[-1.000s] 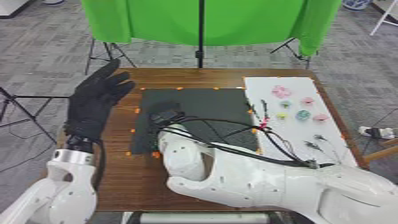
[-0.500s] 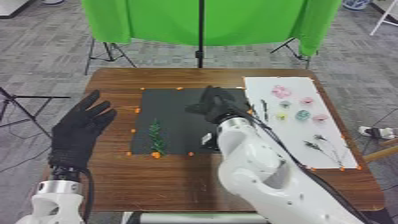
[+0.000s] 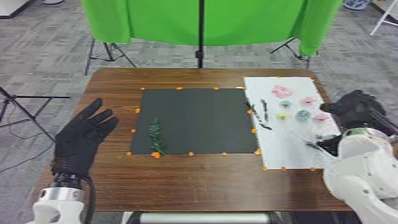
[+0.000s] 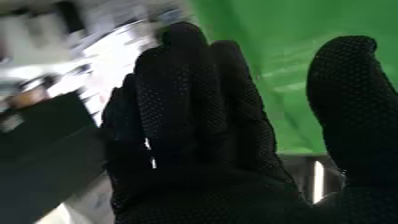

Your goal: Arrange flowers

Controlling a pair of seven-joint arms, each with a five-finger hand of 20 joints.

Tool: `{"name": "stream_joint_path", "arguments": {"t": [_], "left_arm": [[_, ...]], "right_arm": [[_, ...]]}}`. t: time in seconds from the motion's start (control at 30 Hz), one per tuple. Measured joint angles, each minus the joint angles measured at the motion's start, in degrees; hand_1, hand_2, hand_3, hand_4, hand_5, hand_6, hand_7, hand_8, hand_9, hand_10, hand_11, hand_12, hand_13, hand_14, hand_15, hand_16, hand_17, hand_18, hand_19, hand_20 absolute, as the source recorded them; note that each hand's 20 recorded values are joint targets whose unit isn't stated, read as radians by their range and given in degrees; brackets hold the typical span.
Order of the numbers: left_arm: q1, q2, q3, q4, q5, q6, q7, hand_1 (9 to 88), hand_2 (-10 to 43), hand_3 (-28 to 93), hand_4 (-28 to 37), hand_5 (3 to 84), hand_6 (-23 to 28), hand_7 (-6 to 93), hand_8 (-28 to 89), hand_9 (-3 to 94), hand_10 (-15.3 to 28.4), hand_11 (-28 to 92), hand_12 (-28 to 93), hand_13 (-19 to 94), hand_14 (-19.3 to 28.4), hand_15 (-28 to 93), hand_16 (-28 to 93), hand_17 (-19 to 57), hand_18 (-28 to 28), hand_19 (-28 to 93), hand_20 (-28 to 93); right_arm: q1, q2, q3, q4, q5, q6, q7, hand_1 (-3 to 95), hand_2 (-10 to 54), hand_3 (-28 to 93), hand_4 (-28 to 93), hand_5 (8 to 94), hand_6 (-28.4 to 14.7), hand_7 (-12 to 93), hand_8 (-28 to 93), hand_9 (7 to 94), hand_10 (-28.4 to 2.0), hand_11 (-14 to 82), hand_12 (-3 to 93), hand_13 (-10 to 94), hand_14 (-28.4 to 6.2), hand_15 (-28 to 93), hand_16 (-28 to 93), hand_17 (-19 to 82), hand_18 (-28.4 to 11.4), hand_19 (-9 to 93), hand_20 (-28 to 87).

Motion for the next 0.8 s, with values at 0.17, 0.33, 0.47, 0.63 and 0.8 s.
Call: {"name": "stream_joint_path", "arguments": {"t": [0.17,0.33,0.47,0.63,0.8], "left_arm": [[0.0,0.45,0.39,0.05,-0.87,0.00,0.98,25.6,5.0,81,-21.5,38.9,9.8,13.8,-10,36.3,20.4,24,11,27,27.9,51,-8,-8.3,25.7,55,6],[-0.2,0.50,0.46,0.06,-0.91,0.00,0.98,25.6,4.9,81,-21.5,38.9,9.9,13.8,-10,36.4,20.4,25,11,27,27.7,51,-8,-8.3,25.7,55,6],[-0.4,0.36,0.40,0.07,-0.90,-0.02,0.75,25.6,4.9,81,-21.6,39.0,9.9,13.7,-10,36.5,20.4,25,11,27,27.8,51,-8,-8.3,25.7,55,6],[-0.4,-0.04,0.26,0.07,-0.86,-0.03,0.29,25.5,4.9,81,-21.6,39.0,9.9,13.8,-10,36.5,20.5,25,11,27,27.8,51,-8,-8.3,25.7,55,6],[-0.4,-0.26,0.24,0.07,-0.83,-0.05,0.13,25.5,4.9,81,-21.6,39.1,9.9,13.9,-10,36.6,20.5,25,11,27,27.9,51,-8,-8.3,25.7,55,6]], "right_arm": [[-4.9,3.1,1.2,3.1,-4.5,-9.0,1.6,32.7,-6.5,75,-27,63.3,-2.9,14,-12,65.9,-18.9,40.4,16.2,61,-16.3,78,12,24,-27.3,88,37],[-6.8,2.7,0.6,3.6,-3.0,-12.3,1.4,33.0,-7.4,75,-27,63.7,-2.3,14,-12,65.8,-19.0,40.6,16.1,61,-16.3,79,11,24,-27.5,87,38],[-6.0,2.5,-2.1,4.4,-2.6,-12.5,1.4,33.5,-8.0,75,-27,64.7,-1.8,14,-12,65.7,-19.0,40.9,16.2,61,-16.4,79,11,24,-27.6,87,39],[-4.9,2.1,-3.8,5.2,-2.4,-14.9,1.3,36.4,-8.1,75,-27,70.2,-0.9,15,-12,68.1,-18.3,41.4,16.1,62,-16.2,79,11,25,-27.8,87,40],[-3.0,2.2,-6.7,7.0,-3.0,-16.0,2.1,48.4,-9.5,70,-28,82.4,-1.2,16,1,76.4,-13.6,42.1,19.8,68,-13.2,77,14,29,-26.6,89,39]]}}
